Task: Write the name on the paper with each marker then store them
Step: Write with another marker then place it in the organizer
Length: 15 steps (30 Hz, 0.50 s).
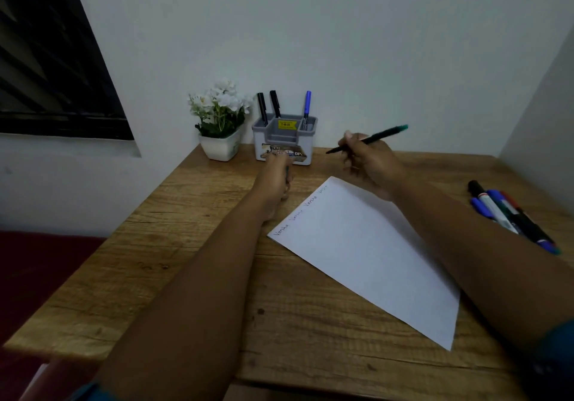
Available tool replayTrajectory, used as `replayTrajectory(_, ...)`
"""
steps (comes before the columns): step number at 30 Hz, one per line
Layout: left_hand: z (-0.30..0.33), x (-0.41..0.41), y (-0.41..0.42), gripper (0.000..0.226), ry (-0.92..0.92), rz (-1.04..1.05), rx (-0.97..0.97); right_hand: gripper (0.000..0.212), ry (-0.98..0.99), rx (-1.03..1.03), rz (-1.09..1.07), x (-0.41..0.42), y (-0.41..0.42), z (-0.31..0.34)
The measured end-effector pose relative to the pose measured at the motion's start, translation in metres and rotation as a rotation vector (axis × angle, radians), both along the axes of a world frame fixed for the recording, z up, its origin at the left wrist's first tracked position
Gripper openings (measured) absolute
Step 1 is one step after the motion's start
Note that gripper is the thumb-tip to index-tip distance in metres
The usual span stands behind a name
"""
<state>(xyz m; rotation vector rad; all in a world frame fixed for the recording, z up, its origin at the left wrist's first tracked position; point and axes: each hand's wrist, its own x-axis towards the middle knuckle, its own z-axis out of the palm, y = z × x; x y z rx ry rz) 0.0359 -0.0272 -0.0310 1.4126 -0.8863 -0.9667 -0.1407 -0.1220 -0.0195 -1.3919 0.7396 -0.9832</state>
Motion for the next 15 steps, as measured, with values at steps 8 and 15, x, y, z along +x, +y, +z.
replayTrajectory(8, 0.002, -0.001, 0.004, 0.025, 0.289, -0.159, -0.06, 0.03, -0.151, 0.227, 0.097, -0.007, 0.017, 0.01)
replayTrajectory(15, 0.004, 0.002, 0.005, 0.021, 0.542, -0.093, -0.197, 0.023, -0.122, 0.009, 0.076, 0.002, 0.031, 0.007)
